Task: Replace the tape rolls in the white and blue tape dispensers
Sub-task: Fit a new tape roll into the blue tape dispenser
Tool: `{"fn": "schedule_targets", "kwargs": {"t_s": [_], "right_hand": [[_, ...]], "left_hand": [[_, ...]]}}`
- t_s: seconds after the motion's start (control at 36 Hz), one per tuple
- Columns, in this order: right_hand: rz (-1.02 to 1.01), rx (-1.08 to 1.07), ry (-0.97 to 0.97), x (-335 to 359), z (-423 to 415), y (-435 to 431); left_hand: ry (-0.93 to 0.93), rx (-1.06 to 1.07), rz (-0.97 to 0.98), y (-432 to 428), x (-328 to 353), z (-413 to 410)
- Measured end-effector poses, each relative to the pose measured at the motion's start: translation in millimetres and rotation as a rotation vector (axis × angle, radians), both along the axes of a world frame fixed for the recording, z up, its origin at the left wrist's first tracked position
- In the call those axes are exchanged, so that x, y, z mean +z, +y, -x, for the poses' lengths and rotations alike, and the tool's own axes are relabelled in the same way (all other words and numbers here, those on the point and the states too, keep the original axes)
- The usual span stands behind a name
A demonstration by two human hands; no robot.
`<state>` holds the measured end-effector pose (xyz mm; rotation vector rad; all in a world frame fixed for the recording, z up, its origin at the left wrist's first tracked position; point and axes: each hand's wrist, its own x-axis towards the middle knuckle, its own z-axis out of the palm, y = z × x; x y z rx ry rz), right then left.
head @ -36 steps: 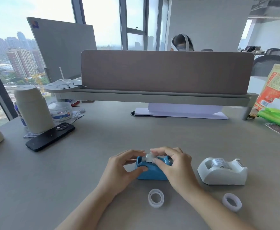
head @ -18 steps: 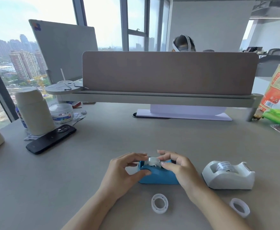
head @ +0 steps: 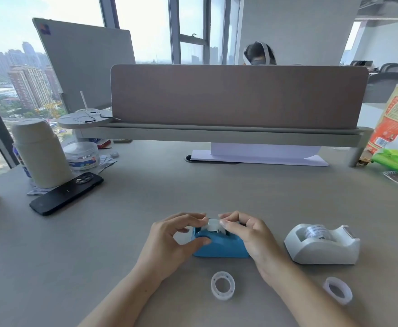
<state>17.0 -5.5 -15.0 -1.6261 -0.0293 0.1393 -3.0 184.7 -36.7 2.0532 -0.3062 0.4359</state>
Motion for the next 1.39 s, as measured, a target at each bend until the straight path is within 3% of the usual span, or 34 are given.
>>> {"fn": "schedule_targets", "kwargs": {"t_s": [0.44, 0.64, 0.83, 1.03, 1.39], "right_hand": [[0.012, 0.016, 0.007, 5.3, 6.5, -1.7], [0.052, -0.148, -0.149, -4.7, 8.3, 2.9], [0.347, -0.221, -0.36, -5.2, 11.3, 1.1], [0.438, -0.229, -0.529, -3.0, 12.7, 0.4], [0.553, -0.287, -0.439, 0.6, 15.6, -4.2]], "left_hand": [[0.029, 0.008, 0.015, 0.0, 1.1, 0.8], [0.028, 0.021, 0.014, 0.2, 0.2, 0.9], [0.023, 0.02, 0.009, 0.3, 0.0, 1.0], [0.027, 0.019, -0.012, 0.2, 1.1, 0.9], [0.025, 0.0, -0.017, 0.9, 1.4, 1.2]]}}
